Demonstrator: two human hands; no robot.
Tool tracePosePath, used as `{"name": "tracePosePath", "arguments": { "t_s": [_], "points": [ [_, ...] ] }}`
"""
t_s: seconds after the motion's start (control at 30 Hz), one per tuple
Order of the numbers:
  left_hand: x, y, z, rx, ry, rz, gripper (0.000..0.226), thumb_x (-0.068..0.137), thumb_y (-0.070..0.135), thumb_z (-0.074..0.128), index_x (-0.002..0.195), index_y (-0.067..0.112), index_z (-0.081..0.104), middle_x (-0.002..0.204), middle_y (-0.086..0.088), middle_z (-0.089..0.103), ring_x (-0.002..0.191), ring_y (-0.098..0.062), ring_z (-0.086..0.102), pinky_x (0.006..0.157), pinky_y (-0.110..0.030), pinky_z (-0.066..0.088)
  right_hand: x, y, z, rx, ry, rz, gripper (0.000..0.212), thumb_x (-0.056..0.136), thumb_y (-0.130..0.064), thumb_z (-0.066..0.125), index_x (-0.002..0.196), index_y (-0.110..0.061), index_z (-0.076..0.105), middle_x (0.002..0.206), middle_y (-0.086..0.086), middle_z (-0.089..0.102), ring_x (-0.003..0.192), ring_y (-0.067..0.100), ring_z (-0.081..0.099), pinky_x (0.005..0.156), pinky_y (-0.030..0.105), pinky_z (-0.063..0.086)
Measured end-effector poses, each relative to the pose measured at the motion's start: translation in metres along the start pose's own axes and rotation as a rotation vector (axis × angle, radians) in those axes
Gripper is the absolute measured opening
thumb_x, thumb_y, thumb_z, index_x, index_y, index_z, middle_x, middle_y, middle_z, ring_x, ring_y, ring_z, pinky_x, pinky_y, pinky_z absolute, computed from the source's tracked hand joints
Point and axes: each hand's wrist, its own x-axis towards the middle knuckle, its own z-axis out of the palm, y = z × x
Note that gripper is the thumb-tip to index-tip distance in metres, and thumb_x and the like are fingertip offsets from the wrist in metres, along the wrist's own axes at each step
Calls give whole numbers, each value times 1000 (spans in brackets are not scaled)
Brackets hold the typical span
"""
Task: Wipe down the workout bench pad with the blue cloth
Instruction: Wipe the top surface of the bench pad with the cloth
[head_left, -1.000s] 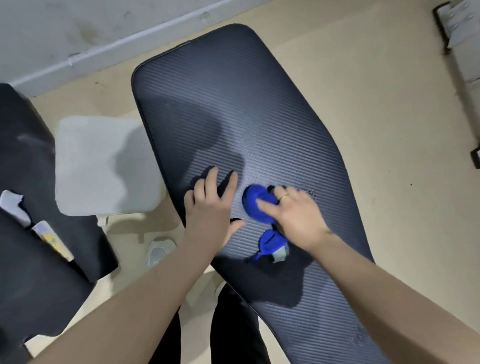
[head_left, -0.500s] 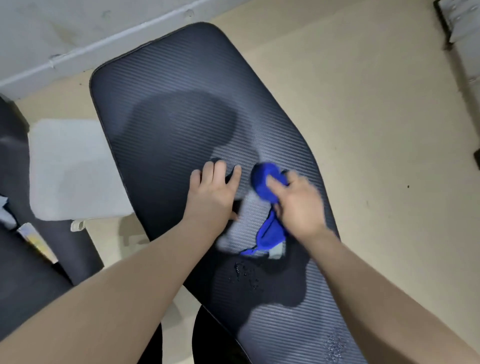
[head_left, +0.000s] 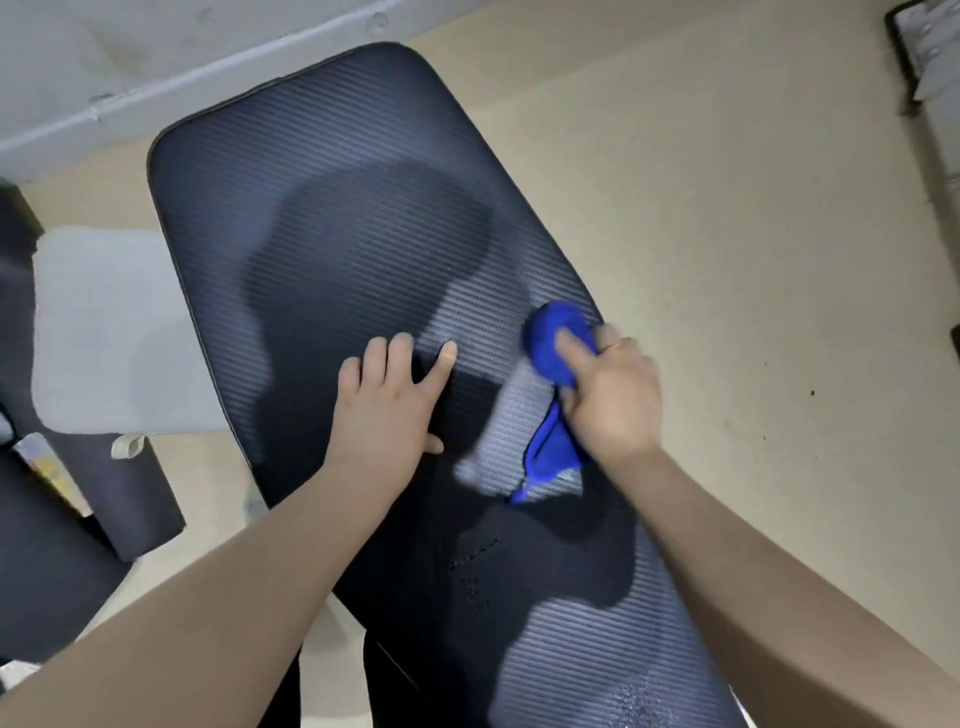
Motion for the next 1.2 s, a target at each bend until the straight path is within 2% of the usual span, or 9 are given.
{"name": "tracePosePath", "arguments": {
  "t_s": [0.13,0.37,0.57,0.7,0.8,0.93,1.0,1.1,1.2],
  "points": [
    [0,-5,13,15,78,-48,105,45,56,82,139,28,43,133,-15,26,122,-34,22,100,-48,22,6,8,2,80,60,275,43,65,-7,63,108,-12,62,87,22,55,74,38,53,63,37,41],
    [-3,-2,0,-76,1,-59,104,55,51,80,144,32,31,156,-20,17,139,-44,23,109,-57,24,-53,-51,10,-11,-74,-288,58,44,-25,81,101,-22,67,78,10,61,64,31,59,56,32,46],
    [-3,-11,3,-181,-87,-29,91,78,50,62,149,34,7,157,-14,-15,144,-39,-6,115,-54,2,-12,-50,9,26,5,435,44,77,-13,57,120,-20,53,108,19,52,95,37,50,75,41,40],
    [-44,-23,25,-282,121,-154,77,66,44,71,134,18,46,142,-20,46,125,-35,33,96,-56,41,-44,-119,16,63,16,2,50,52,-16,76,101,-19,67,80,15,61,64,32,57,54,31,44],
    [-76,-38,35,-376,104,-303,86,63,31,79,136,11,38,140,-24,45,125,-40,42,95,-56,41,-40,-131,16,6,-43,-325,51,49,-21,79,98,-25,69,79,9,64,60,27,58,53,26,42],
    [-83,-68,31,-605,67,-552,79,88,27,50,150,5,6,157,-20,10,143,-38,17,112,-50,18,8,-111,8,-20,2,187,39,80,-14,58,117,-22,55,105,16,56,93,35,55,76,39,39],
    [-76,-80,33,-704,78,-598,75,91,20,47,149,3,2,156,-19,17,141,-37,21,112,-47,19,20,-115,10,29,13,376,40,83,-9,51,122,-21,50,113,17,51,99,36,49,79,41,37],
    [-71,-95,36,-951,81,-602,63,93,12,38,148,5,10,129,-17,51,115,-35,50,94,-37,40,-7,-158,18,5,84,101,45,64,-7,69,106,-21,62,93,15,58,77,32,54,62,35,41],
    [-72,-106,38,-1107,54,-659,42,91,7,33,132,10,38,115,-13,59,106,-33,55,80,-30,36,-57,-197,27,27,-27,-279,54,46,-17,79,98,-29,68,83,8,63,64,27,56,53,28,40]
  ]
}}
